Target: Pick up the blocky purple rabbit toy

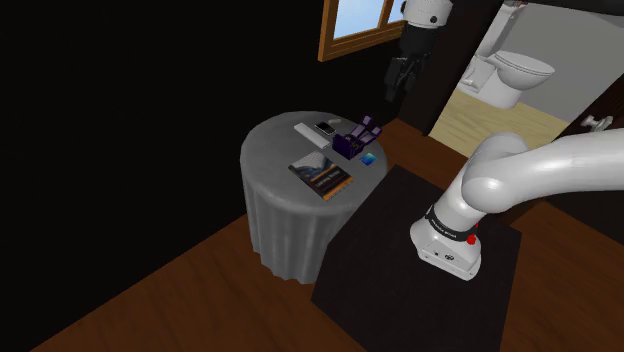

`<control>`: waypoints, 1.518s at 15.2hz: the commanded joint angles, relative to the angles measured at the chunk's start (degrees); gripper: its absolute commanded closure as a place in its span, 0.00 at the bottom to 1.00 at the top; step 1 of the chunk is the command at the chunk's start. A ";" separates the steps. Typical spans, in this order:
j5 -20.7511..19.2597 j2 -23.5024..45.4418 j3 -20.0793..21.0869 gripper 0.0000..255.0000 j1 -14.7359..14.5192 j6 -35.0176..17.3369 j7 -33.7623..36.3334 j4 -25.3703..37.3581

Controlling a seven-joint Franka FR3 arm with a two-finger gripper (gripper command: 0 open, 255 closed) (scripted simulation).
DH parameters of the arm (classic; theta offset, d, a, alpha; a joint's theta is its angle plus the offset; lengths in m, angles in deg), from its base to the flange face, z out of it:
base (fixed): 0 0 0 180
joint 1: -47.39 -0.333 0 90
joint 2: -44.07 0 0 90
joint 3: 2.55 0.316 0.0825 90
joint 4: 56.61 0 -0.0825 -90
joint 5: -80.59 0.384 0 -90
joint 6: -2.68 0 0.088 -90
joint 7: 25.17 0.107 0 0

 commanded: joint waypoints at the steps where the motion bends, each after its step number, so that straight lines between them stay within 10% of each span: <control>1: 0.00 0.00 0.00 0.00 0.00 0.00 0.00 0.00; 23: -8.12 35.77 -10.75 0.00 4.12 -47.75 -10.53 -9.19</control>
